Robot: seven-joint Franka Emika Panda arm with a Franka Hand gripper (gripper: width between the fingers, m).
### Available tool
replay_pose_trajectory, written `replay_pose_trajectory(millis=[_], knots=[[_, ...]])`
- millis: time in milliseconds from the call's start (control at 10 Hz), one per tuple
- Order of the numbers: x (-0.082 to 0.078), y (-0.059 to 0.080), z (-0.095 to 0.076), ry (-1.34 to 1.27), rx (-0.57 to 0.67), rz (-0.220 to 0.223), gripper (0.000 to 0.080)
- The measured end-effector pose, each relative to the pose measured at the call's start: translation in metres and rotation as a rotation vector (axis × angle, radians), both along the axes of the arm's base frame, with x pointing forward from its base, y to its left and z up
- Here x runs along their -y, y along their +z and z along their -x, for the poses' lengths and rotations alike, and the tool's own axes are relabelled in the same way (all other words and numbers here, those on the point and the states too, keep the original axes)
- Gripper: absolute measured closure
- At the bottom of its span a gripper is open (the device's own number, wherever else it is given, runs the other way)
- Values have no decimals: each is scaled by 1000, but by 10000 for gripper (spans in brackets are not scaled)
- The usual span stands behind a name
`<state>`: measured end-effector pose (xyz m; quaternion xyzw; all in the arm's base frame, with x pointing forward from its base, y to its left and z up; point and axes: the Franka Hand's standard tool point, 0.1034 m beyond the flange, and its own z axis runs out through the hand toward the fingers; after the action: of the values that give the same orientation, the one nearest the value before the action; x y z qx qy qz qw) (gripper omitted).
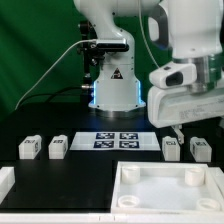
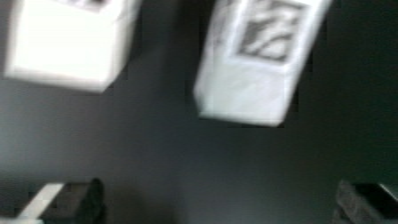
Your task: Assemble one leg
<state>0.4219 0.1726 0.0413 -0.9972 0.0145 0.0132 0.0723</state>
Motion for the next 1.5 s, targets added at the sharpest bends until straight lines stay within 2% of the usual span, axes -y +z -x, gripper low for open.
replay_pose_trajectory(millis=[200, 400, 500, 700, 1000, 1200, 1500], knots=[[-6, -9, 9, -43, -19, 2, 151], [-5, -10, 11, -31, -44, 5, 151], [-3, -11, 17, -13, -133, 15, 151], [-8, -11, 35, -15, -394, 37, 151], [0, -21, 39, 16, -620, 33, 151], [1, -25, 35, 35, -770, 22, 151], [-4, -31, 38, 23, -780, 34, 151]])
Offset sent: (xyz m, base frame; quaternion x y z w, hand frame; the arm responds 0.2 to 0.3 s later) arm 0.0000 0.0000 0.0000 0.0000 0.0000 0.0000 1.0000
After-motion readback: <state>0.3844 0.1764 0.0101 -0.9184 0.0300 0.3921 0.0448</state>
